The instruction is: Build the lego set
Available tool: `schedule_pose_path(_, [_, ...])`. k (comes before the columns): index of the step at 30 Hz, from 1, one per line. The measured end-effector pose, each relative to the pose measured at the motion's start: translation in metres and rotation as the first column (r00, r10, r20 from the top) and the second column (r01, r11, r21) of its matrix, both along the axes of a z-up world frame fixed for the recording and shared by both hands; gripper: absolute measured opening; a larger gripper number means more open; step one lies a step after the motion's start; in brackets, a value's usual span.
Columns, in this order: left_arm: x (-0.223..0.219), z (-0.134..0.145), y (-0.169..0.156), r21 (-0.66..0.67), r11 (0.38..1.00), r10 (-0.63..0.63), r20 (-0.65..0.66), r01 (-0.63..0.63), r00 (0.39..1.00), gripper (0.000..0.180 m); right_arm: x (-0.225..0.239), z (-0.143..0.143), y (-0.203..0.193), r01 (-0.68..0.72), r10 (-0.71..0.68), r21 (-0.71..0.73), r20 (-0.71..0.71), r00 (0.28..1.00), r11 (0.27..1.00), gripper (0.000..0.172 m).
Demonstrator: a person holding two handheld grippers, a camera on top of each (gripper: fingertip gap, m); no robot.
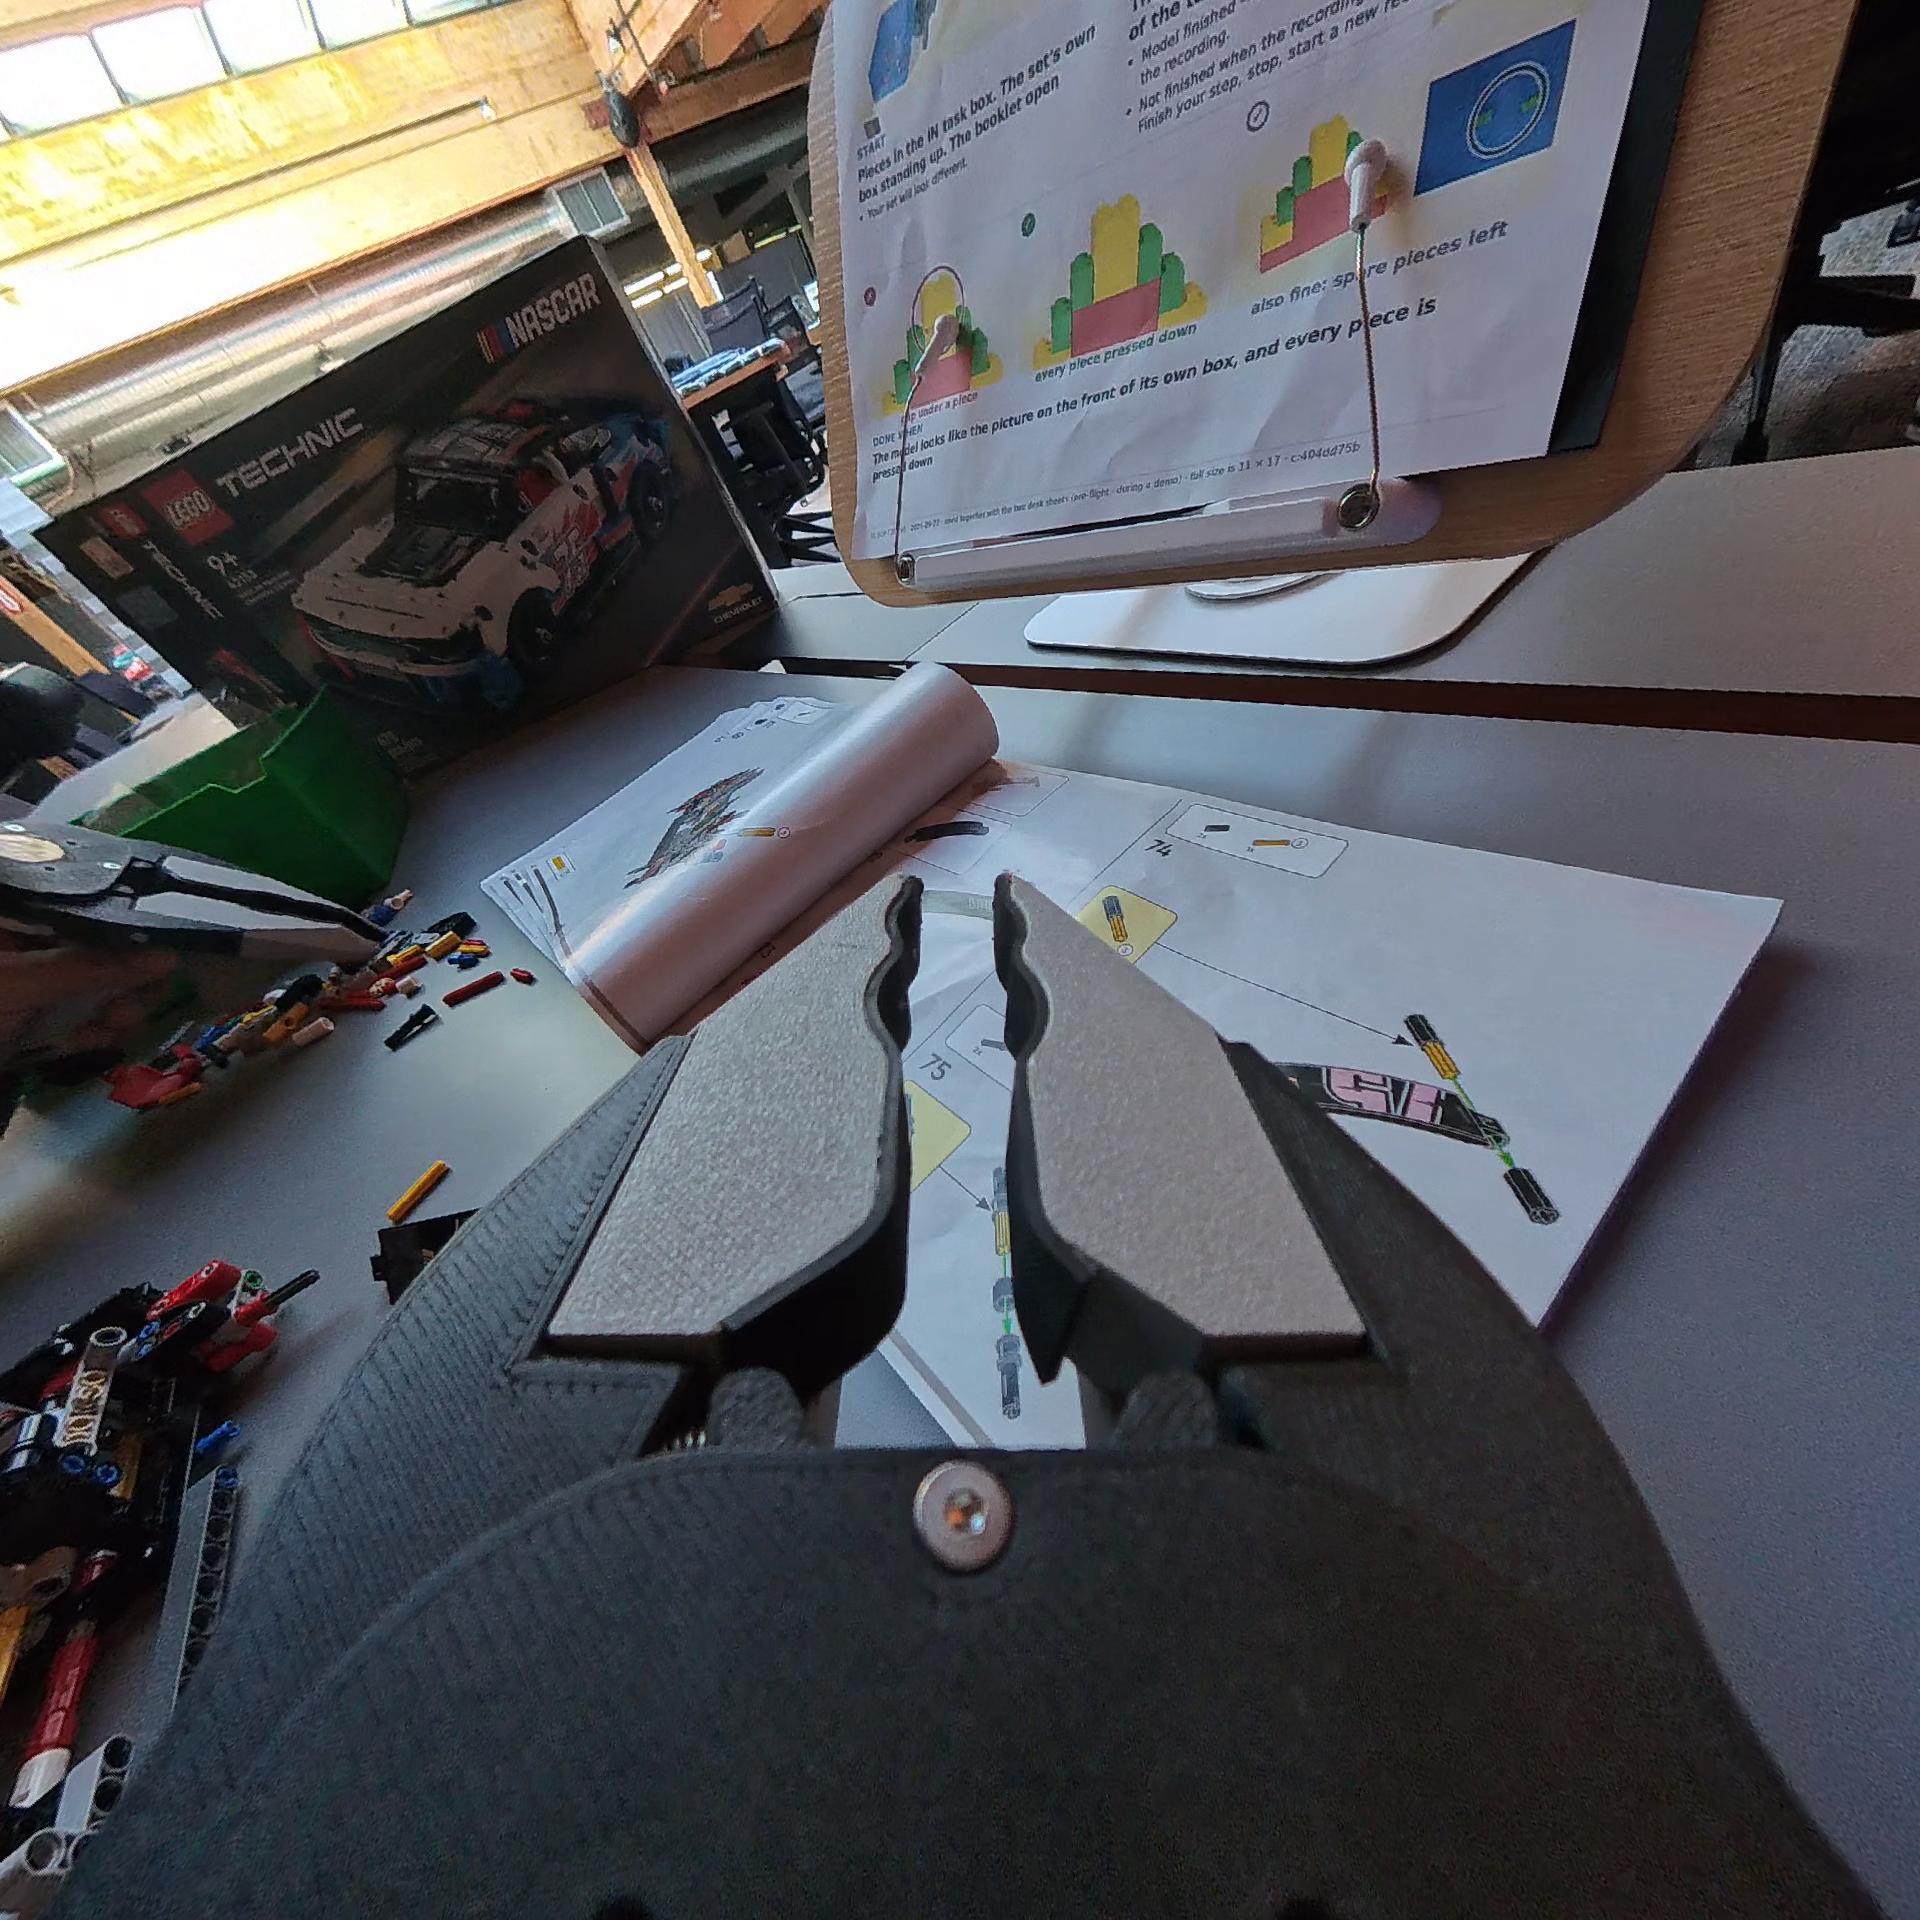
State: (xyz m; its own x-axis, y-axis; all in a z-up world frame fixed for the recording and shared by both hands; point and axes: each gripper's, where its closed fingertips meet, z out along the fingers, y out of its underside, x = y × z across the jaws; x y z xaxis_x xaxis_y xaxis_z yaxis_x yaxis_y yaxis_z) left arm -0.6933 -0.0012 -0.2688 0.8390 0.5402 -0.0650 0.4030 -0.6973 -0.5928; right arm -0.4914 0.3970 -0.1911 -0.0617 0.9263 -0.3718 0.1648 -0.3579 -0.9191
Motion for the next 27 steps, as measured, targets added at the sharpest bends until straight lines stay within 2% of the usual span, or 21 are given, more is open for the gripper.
schedule_pose_path(11, [-0.003,0.0,-0.002,-0.017,0.999,-0.05,-0.053,0.049,0.997,0.008,0.0,0.0,0.0,0.001,-0.001,0.001,-0.003,1.0,1.0,0.011])
schedule_pose_path(14, [-0.002,0.0,-0.006,-0.053,0.997,-0.067,-0.07,0.064,0.995,0.0,0.0,0.0,0.0,0.0,0.0,0.0,-0.003,1.0,1.0,0.011])
schedule_pose_path(19, [0.003,0.001,-0.009,-0.084,0.993,-0.093,-0.046,0.089,0.995,0.016,0.0,0.0,0.0,-0.002,0.002,-0.006,-0.002,1.0,1.0,0.011])
schedule_pose_path(27, [-0.007,0.022,0.0,-0.144,0.972,-0.207,-0.138,0.187,0.969,0.016,0.0,0.001,0.0,0.002,-0.002,-0.011,-0.008,1.0,1.0,0.01])
